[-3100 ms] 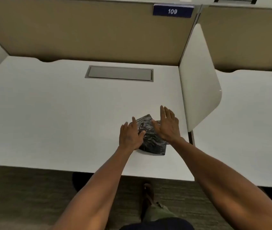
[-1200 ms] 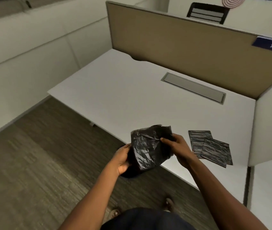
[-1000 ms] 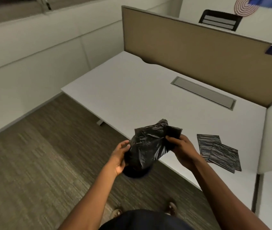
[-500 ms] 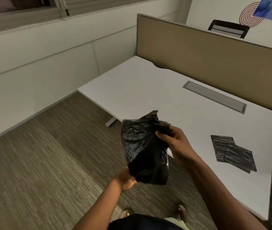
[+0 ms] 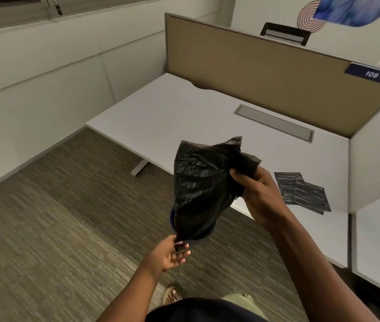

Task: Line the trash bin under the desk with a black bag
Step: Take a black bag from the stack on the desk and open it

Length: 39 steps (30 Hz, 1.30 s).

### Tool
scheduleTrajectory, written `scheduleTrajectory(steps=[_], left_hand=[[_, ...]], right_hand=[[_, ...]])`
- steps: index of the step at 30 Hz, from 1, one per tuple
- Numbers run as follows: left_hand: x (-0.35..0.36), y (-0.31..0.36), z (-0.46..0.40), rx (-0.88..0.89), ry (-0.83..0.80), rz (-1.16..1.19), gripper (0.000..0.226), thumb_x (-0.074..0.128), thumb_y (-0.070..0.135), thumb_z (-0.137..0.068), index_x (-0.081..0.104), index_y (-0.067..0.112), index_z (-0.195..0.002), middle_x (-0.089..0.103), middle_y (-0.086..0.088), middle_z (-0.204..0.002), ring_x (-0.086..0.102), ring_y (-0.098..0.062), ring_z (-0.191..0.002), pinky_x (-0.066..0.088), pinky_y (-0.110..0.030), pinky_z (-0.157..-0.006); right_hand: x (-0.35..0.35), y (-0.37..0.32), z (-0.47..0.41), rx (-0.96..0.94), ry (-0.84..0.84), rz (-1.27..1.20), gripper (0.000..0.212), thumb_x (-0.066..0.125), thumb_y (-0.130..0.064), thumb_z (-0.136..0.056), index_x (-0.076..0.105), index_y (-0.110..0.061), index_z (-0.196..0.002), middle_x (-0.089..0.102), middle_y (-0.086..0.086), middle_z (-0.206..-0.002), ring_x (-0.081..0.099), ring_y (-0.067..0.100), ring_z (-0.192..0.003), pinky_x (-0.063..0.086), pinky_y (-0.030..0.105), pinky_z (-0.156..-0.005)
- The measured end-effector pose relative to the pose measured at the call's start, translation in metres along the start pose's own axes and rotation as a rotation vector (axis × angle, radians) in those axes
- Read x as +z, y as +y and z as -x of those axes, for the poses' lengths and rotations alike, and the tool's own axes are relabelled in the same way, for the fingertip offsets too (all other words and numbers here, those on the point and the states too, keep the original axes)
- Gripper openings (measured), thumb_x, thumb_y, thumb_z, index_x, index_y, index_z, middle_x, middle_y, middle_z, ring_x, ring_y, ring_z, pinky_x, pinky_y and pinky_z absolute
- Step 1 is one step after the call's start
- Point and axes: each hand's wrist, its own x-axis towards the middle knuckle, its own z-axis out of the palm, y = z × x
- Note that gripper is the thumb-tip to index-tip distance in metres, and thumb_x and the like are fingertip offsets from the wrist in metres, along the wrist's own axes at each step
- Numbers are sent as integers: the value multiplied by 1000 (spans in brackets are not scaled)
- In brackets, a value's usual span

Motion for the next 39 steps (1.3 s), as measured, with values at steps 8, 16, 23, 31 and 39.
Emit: scheduleTrajectory(steps=[8,16,23,31,39], left_hand=[[8,-17,41,259,249,-19,50,45,39,-109,53,4,-144,61,-17,-136,56,-37,-132,44,-47,-109],[46,15,180,929,194,-68,28,60,50,-98,78,29,-94,77,5,-81,75,-14,-81,57,-27,-68],[60,15,205,831,25,-89,28,76,39,-91,76,20,-112,83,1,-100,80,-13,-91,59,-18,-65],[22,26,199,826,-165,-250,25,81,31,-85,81,24,-109,82,-3,-109,78,-18,-104,61,-32,-89],[-38,71,203,891,-187,-302,17,72,18,-96,85,27,-94,83,0,-94,76,-8,-84,58,-20,-65]], right_hand=[[19,-3,8,-46,113,39,19,64,-11,-100,79,-19,-108,81,7,-105,77,22,-100,60,29,-81],[28,25,46,-5,253,328,10,80,-29,-86,78,-27,-96,80,-6,-95,76,11,-90,64,41,-82],[52,53,88,-145,9,665,29,85,-29,-79,74,-25,-106,75,-7,-101,70,4,-94,60,35,-86],[50,42,104,-100,17,523,18,69,-33,-96,78,-18,-101,79,2,-96,75,19,-93,61,46,-83],[40,22,80,-8,223,572,30,69,-35,-83,71,-5,-80,62,5,-67,53,14,-67,37,36,-66]])
